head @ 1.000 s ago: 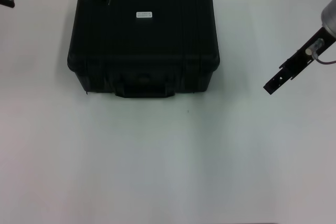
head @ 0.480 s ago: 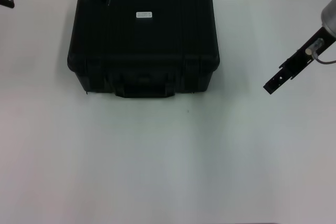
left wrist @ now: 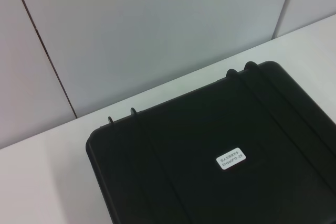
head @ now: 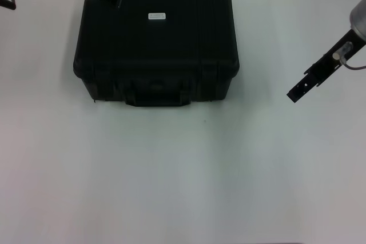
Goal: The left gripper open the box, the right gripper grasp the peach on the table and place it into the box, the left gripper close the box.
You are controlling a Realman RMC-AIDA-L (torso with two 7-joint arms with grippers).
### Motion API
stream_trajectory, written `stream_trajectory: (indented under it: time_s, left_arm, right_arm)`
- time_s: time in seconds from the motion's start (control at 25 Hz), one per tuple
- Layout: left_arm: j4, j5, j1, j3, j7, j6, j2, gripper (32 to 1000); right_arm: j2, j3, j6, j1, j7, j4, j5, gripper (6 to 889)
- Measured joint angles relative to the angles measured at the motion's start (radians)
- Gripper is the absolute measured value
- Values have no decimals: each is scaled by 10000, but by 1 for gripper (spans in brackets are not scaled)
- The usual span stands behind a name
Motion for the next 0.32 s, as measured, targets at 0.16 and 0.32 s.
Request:
stream_trajectory:
  time_s: [0.16, 0.32]
  left_arm:
    - [0, 43, 0, 49, 0, 3, -1, 861]
    - [-40, 115, 0, 89, 0, 16, 3, 861]
  right_arm:
    - [0, -1, -15, 0, 0, 0, 3, 868]
    - [0, 12, -26, 0, -1, 0, 19, 868]
